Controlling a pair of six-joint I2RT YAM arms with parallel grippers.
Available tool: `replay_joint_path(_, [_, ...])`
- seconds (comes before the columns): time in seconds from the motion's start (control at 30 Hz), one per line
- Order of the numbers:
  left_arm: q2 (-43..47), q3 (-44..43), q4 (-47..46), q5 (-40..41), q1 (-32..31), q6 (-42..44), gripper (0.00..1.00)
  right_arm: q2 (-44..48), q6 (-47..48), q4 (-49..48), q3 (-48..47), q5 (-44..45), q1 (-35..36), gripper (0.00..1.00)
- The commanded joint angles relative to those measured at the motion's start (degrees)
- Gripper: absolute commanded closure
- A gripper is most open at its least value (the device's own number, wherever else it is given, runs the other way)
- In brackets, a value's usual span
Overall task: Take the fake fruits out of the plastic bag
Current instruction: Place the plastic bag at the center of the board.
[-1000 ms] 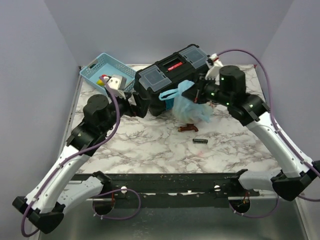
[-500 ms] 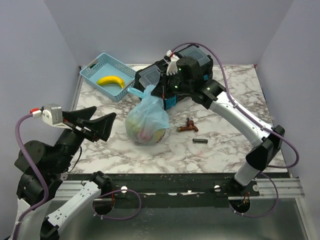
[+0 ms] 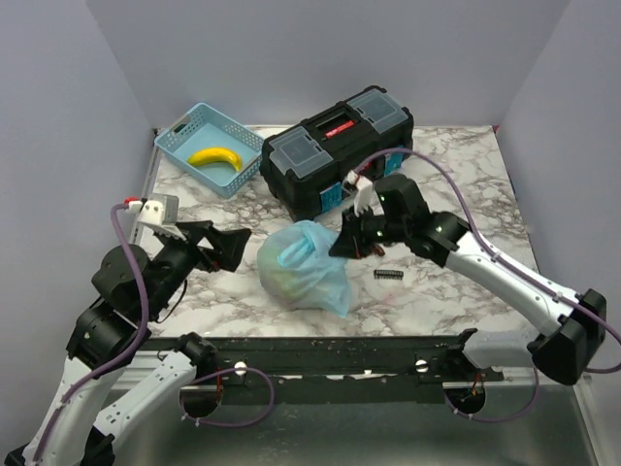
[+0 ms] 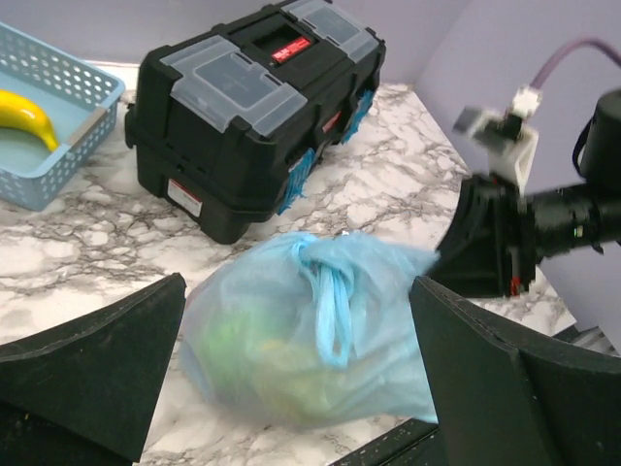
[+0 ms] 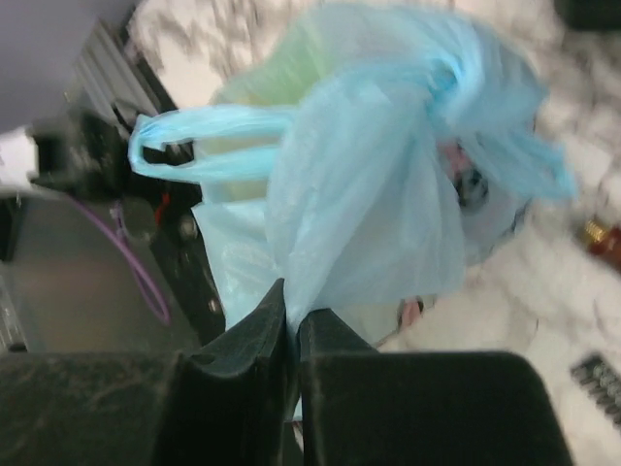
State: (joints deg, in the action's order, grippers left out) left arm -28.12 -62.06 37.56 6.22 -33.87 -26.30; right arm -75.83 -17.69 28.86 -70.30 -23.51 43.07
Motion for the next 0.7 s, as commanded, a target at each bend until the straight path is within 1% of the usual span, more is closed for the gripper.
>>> replay_joint_path(0.0, [-4.21,3.05,-5.99,-6.08,0.03,-0.48,0.01,8.85,-4.09,-6.25,16.51,-4.17,0.26,0.84])
replay_joint_path(0.07, [-6.63,4.84,-8.27,-10.67,0.10,-1.38,0.01,10.51,-6.55,-9.51,22.27,-4.48,0.26,0.82])
replay_joint_path(0.17, [-9.33,10.25,-12.17,-18.31,0.09,-2.25,0.01,12.15,-9.59,-16.19,30.29,-6.78,0.34,0.75])
replay_joint_path(0.23, [-9.21,16.85,-16.75,-20.07,0.01,-4.96,0.01,13.69,-11.93,-21.70,35.02,-5.64,0.35,0.67])
replay_joint_path(0.3, [-7.88,23.99,-22.39,-20.41,-0.05,-11.18,0.02,14.07,-14.08,-24.28,37.47,-3.08,0.34,0.62])
replay_joint_path(0.37, [-6.55,29.73,-27.58,-23.45,-0.10,-16.15,0.04,14.03,-15.43,-24.40,38.35,-0.49,0.31,0.61])
replay_joint_path(0.43, [-6.07,32.78,-30.23,-24.79,-0.63,-17.75,0.04,14.65,-16.75,-24.38,39.41,2.02,0.32,0.58])
replay_joint_path(0.53, [-7.14,32.70,-28.40,-22.78,-1.53,-15.71,0.04,16.05,-16.92,-22.32,39.93,6.33,0.35,0.57])
replay_joint_path(0.6, [-9.53,31.63,-27.00,-21.76,-1.93,-14.00,0.04,16.96,-16.66,-19.14,39.52,12.55,0.33,0.53])
replay_joint_path(0.67, [-12.60,29.78,-26.09,-21.72,-2.68,-12.21,0.05,17.60,-15.70,-15.31,37.85,17.95,0.33,0.52])
